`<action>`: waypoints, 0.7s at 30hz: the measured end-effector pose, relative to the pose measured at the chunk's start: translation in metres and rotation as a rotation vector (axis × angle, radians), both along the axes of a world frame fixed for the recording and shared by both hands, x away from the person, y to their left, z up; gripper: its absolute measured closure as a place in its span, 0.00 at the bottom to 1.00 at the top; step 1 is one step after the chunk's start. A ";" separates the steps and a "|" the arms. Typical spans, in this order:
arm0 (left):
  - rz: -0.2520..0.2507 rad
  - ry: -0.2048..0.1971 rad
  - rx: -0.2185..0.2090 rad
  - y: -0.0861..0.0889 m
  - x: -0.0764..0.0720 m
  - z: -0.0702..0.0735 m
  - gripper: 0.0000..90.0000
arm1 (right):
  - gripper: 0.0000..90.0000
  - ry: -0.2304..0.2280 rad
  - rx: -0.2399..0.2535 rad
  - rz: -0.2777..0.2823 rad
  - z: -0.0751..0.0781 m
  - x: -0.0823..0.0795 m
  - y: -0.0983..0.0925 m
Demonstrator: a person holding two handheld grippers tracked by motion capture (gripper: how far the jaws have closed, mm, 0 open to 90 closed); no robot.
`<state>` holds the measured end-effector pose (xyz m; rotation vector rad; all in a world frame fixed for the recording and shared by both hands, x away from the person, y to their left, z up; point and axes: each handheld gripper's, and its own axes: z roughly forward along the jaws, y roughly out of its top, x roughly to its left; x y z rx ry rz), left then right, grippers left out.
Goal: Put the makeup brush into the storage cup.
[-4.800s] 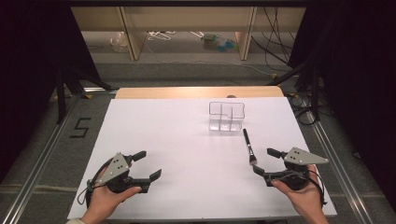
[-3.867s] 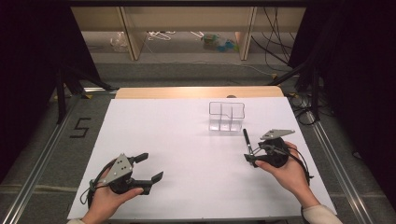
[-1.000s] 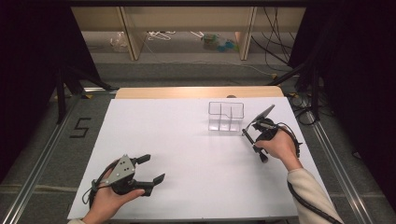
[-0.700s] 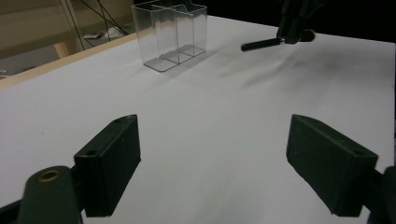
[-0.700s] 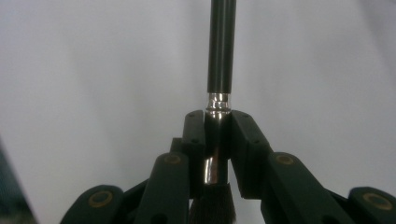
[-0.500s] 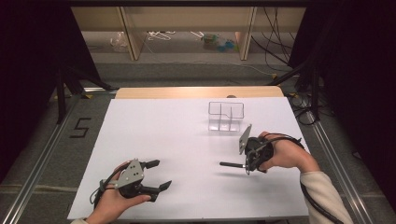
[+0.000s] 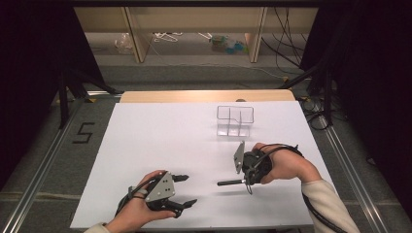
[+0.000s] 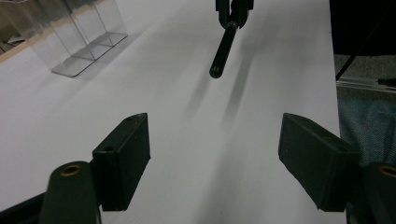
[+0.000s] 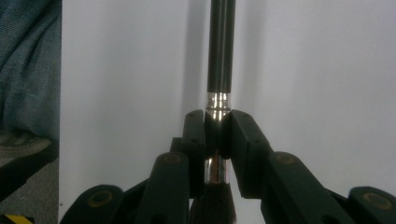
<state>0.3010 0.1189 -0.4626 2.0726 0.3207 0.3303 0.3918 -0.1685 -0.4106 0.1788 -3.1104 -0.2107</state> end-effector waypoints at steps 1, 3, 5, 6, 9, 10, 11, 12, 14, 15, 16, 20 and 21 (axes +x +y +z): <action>-0.004 0.000 0.004 -0.004 0.001 -0.001 0.30 | 0.86 0.004 -0.003 0.000 0.000 -0.001 0.001; -0.017 -0.001 0.014 -0.007 0.003 -0.001 0.31 | 0.86 0.010 -0.008 0.002 0.000 -0.003 0.004; -0.042 -0.010 0.040 -0.017 0.008 -0.002 0.33 | 0.86 0.009 -0.038 -0.016 0.001 -0.006 0.007; -0.049 -0.015 0.046 -0.020 0.009 -0.002 0.34 | 0.86 0.011 -0.041 -0.009 0.001 -0.007 0.008; -0.074 -0.005 0.066 -0.028 0.014 -0.003 0.37 | 0.86 0.019 -0.047 -0.002 -0.001 -0.009 0.012; -0.079 -0.006 0.073 -0.030 0.015 -0.004 0.38 | 0.86 0.017 -0.051 0.005 -0.002 -0.009 0.013; -0.091 0.001 0.082 -0.033 0.016 -0.004 0.39 | 0.86 0.016 -0.051 0.004 -0.002 -0.009 0.013; -0.101 0.007 0.087 -0.035 0.017 -0.005 0.40 | 0.86 0.023 -0.050 0.009 -0.003 -0.009 0.014; -0.114 0.021 0.083 -0.041 0.018 -0.006 0.41 | 0.86 0.019 -0.054 0.021 -0.004 -0.009 0.015; -0.125 0.022 0.091 -0.043 0.020 -0.005 0.42 | 0.86 0.017 -0.057 0.031 -0.005 -0.009 0.016; -0.133 0.031 0.091 -0.045 0.020 -0.005 0.43 | 0.86 0.012 -0.060 0.034 -0.005 -0.009 0.017; -0.153 0.036 0.096 -0.055 0.022 -0.006 0.47 | 0.86 0.020 -0.059 0.033 -0.006 -0.010 0.019; -0.162 0.033 0.108 -0.057 0.024 -0.006 0.48 | 0.86 0.027 -0.059 0.030 -0.006 -0.011 0.020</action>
